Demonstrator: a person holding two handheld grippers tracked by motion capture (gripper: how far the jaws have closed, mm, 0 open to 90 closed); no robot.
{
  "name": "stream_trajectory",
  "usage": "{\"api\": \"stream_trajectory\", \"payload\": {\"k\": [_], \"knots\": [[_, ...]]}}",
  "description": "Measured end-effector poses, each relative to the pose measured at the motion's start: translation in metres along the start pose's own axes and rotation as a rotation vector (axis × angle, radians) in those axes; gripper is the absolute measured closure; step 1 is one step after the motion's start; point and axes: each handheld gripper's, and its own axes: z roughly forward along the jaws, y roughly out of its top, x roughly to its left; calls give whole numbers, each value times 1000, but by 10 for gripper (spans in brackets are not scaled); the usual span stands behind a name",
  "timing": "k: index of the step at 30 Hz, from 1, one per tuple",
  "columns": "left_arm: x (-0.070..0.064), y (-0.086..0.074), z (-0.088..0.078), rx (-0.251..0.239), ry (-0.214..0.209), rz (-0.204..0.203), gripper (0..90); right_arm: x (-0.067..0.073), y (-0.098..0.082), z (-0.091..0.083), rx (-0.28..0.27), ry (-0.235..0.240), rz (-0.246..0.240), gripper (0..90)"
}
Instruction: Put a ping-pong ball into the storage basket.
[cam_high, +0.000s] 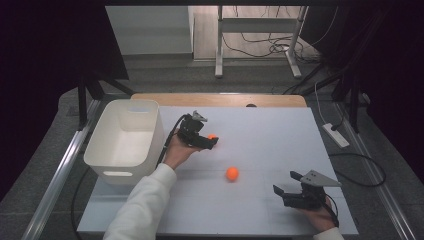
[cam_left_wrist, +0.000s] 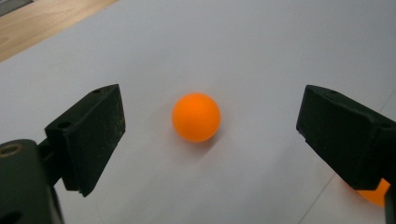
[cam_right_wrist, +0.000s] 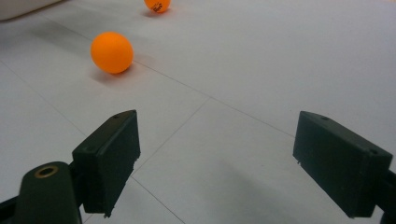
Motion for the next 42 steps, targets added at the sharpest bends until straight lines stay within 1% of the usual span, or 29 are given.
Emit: {"api": "stream_trajectory", "payload": {"k": [2,7,14,21,28,29,31,38,42], "knots": [[1,1,1,4,-1,0,85,0,0,0,0,0,0,148],[5,2,12,31,-1,-10,85,0,0,0,0,0,1,148],[9,4,24,62,4,-11,85,0,0,0,0,-3,3,148],[15,4,36,69,-9,-44,85,0,0,0,0,-1,3,148],[15,2,47,85,-21,-57,85,0,0,0,-2,1,5,148],[15,2,48,89,-22,-54,86,0,0,0,-1,1,2,148],[15,2,51,91,-23,-62,86,0,0,1,0,3,2,148],[17,0,58,103,-33,-80,86,0,0,1,1,3,2,148],[18,-1,60,109,-33,-81,86,-1,0,1,2,3,1,148]]}}
